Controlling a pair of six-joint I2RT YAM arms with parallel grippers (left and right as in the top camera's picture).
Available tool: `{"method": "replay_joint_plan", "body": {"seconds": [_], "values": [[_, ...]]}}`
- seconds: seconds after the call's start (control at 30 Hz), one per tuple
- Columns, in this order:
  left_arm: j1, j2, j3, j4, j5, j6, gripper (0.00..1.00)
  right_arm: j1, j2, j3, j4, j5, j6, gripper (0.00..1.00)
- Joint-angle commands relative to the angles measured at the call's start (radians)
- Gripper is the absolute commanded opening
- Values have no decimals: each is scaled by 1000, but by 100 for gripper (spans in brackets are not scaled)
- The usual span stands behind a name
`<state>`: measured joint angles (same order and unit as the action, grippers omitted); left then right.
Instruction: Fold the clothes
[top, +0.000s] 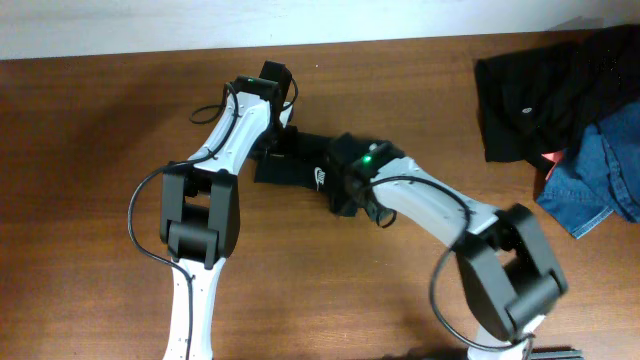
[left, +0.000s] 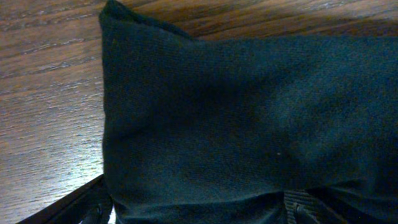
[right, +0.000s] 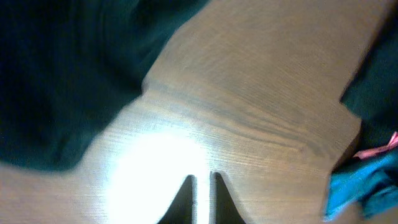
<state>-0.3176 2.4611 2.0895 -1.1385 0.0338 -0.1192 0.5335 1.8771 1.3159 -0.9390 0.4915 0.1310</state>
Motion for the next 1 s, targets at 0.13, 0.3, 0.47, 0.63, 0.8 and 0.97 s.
{"method": "replay_joint_plan", "body": {"seconds": [0.13, 0.3, 0.47, 0.63, 0.8, 0.97], "values": [[-2, 61, -36, 24, -33, 1, 87, -57, -76, 80, 198, -380, 88, 4], [-2, 61, -36, 24, -32, 1, 87, -57, -16, 79, 304, -436, 137, 4], [-2, 61, -36, 27, -33, 1, 87, -57, 59, 79, 328, -496, 163, 4], [-2, 61, -36, 31, -33, 1, 87, -57, 111, 79, 318, -498, 162, 4], [-2, 61, -36, 31, -33, 1, 87, -59, 154, 79, 291, -401, 162, 4], [-2, 61, -36, 30, -33, 1, 87, -106, 155, 79, 189, -288, 162, 4]]}}
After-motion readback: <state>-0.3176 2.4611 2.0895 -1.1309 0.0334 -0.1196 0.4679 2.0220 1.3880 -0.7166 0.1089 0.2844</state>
